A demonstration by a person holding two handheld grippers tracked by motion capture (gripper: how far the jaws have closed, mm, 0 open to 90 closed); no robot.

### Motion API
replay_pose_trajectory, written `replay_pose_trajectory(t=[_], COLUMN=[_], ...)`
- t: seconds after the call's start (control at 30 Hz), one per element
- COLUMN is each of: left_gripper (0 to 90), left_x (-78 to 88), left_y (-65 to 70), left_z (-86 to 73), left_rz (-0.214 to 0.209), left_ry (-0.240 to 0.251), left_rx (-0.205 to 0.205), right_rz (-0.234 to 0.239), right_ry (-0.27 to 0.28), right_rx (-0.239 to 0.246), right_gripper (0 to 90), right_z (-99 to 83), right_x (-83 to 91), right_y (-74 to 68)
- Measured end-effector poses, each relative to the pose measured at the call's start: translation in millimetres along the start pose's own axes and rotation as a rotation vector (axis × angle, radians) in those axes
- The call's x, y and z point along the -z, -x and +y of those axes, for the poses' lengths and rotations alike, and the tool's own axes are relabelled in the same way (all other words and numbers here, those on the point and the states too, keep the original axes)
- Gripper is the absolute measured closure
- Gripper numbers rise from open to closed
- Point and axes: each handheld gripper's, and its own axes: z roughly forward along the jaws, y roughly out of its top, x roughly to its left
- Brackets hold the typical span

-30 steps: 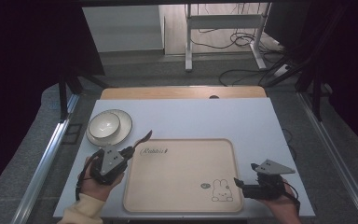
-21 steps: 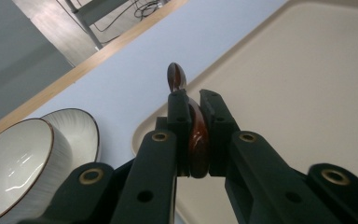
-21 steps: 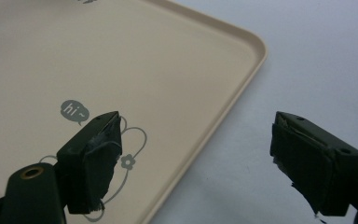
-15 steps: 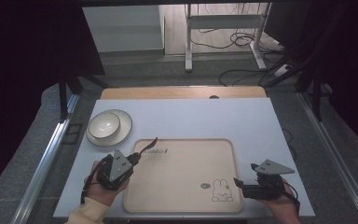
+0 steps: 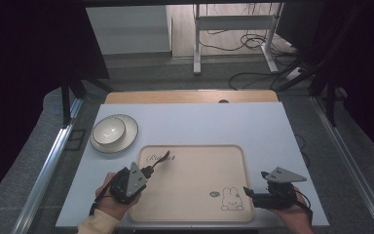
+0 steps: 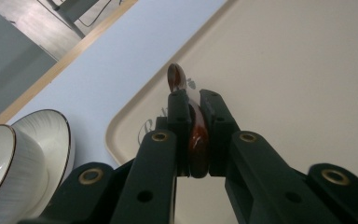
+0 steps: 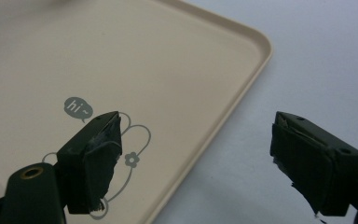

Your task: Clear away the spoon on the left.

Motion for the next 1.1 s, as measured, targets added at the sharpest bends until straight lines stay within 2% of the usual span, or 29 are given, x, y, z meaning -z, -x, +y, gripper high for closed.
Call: replay_pose_trajectory(t=[0.37,0.7,0.77,1.1], left_gripper=[84.2,83.8,83.5,82.1], left_x=[-2.8,-7.2,-9.0,-13.8], left_y=[3.9,15.3,18.8,29.3], left_z=[-0.5,-2.9,-3.4,-5.5], left_rz=[-0.012,-0.015,-0.028,-0.076], left_ry=[-0.018,-0.055,-0.071,-0.124], left_rx=[-0.012,-0.062,-0.079,-0.102], right_rz=[0.003,0.003,0.003,0.009], right_ry=[-0.002,-0.003,-0.004,-0.009], right_rx=[-0.002,0.000,0.002,0.004], right_gripper=[16.4,16.4,16.4,16.4], right_z=[-0.2,-0.2,-0.2,-0.6], right_x=[-1.0,-1.2,-1.3,-1.8], right_y=[0.2,0.2,0.0,-0.3])
